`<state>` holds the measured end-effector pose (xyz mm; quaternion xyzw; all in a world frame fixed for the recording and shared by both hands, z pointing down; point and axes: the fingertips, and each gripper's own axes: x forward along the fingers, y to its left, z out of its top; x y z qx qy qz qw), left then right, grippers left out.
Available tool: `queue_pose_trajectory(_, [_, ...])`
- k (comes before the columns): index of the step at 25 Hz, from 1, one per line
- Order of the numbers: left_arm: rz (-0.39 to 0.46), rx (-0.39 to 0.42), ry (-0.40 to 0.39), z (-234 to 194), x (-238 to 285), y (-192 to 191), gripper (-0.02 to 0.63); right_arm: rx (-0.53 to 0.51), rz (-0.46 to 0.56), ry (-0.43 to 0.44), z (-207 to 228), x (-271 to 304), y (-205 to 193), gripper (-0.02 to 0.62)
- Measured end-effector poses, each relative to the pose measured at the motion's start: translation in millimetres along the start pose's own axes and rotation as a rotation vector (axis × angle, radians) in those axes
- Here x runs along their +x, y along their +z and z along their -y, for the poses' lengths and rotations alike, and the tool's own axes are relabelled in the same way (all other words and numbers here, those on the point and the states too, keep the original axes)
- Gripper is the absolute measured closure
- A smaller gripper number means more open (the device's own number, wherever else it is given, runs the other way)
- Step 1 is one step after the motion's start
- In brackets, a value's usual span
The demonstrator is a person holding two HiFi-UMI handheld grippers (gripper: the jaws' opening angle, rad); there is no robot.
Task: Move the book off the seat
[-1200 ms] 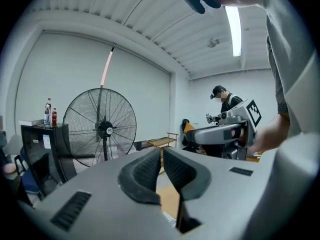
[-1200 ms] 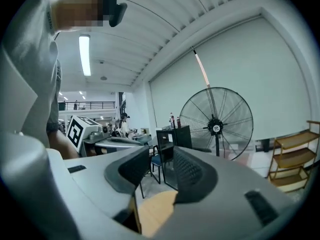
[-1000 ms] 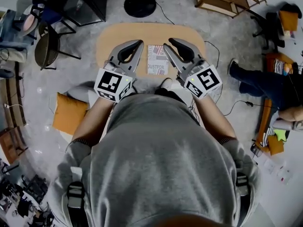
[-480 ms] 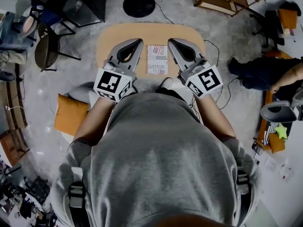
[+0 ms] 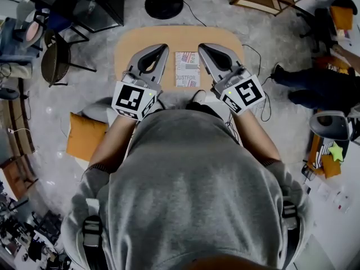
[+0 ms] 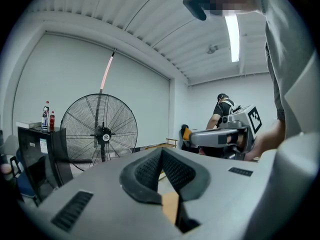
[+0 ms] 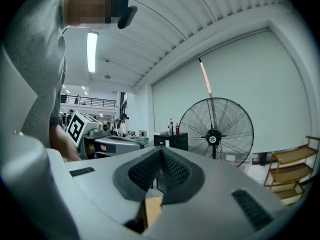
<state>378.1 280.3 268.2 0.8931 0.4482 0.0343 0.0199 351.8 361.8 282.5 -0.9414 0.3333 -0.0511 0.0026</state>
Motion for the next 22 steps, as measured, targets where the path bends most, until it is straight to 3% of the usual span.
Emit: queue_pose_trajectory(22, [-0.016, 0.025, -0.028, 5.4, 1.1, -1.0, 0.589, 0.005, -0.03, 0.022, -3.5, -0.5, -2.2, 0.591])
